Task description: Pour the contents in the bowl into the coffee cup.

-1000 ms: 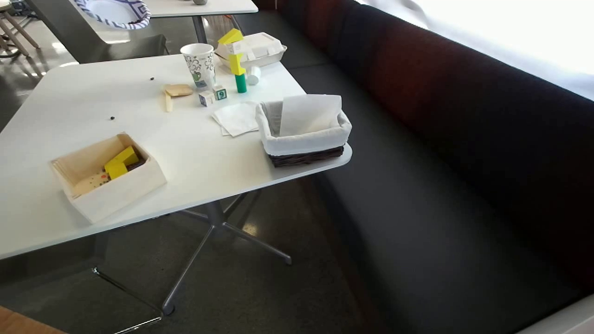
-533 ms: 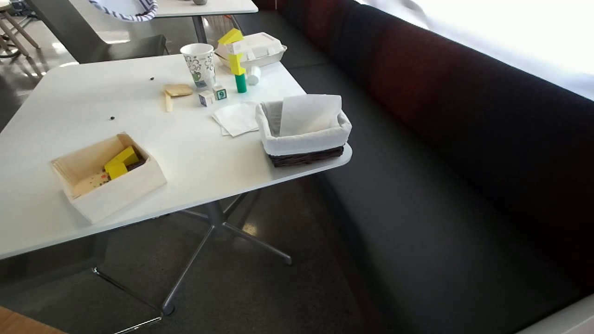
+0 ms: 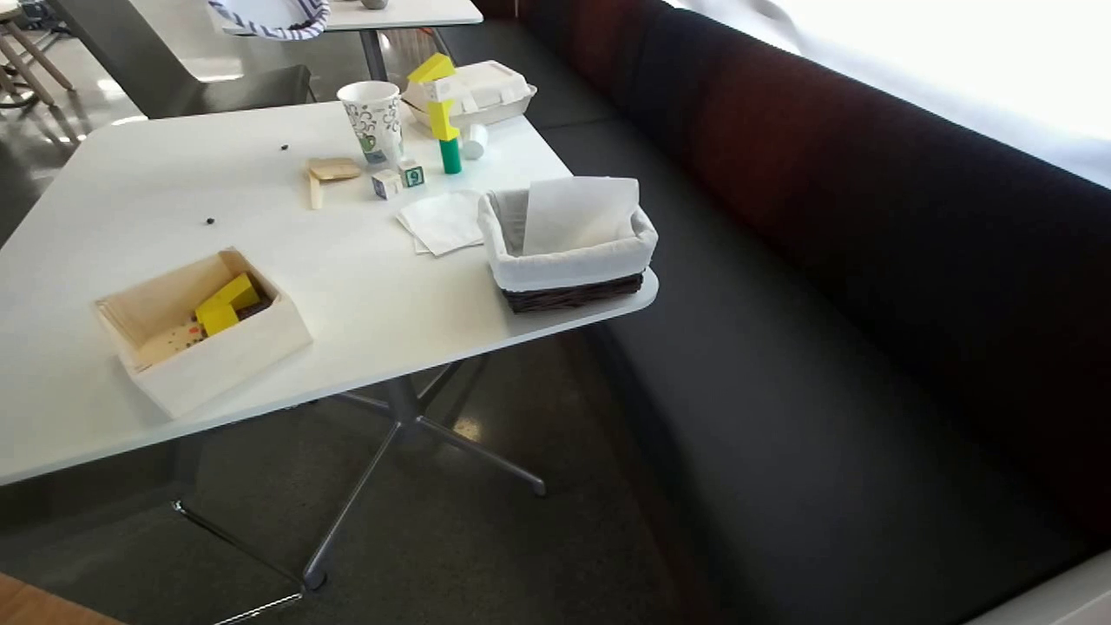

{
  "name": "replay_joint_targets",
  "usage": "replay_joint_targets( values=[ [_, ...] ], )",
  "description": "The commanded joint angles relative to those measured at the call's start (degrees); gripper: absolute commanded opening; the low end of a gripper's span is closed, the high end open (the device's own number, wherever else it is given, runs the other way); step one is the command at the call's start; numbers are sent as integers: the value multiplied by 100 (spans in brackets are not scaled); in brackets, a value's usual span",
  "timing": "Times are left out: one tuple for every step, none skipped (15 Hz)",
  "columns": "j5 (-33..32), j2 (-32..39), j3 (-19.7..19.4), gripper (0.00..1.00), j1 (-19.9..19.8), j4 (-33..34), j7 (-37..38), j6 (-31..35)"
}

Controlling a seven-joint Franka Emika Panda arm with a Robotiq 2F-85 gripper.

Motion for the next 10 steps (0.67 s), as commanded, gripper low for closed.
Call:
replay_joint_targets(
  values=[
    [266, 347, 31, 2, -144, 524, -34, -270],
    [326, 395, 50, 2, -183, 593, -60, -275],
    [420, 447, 76, 2, -232, 662, -87, -298],
    [482, 487, 84, 2, -256, 719, -86, -315],
    [566, 526, 105, 2, -290, 772, -111, -315],
    [625, 564, 117, 2, -312, 820, -119, -299],
    [667, 603, 114, 2, -327, 855, -123, -228],
    [697, 638, 110, 2, -339, 907, -109, -215],
    [694, 687, 87, 2, -329, 964, -67, -130],
    [534, 478, 20, 6, -253, 687, -35, -98]
  ],
)
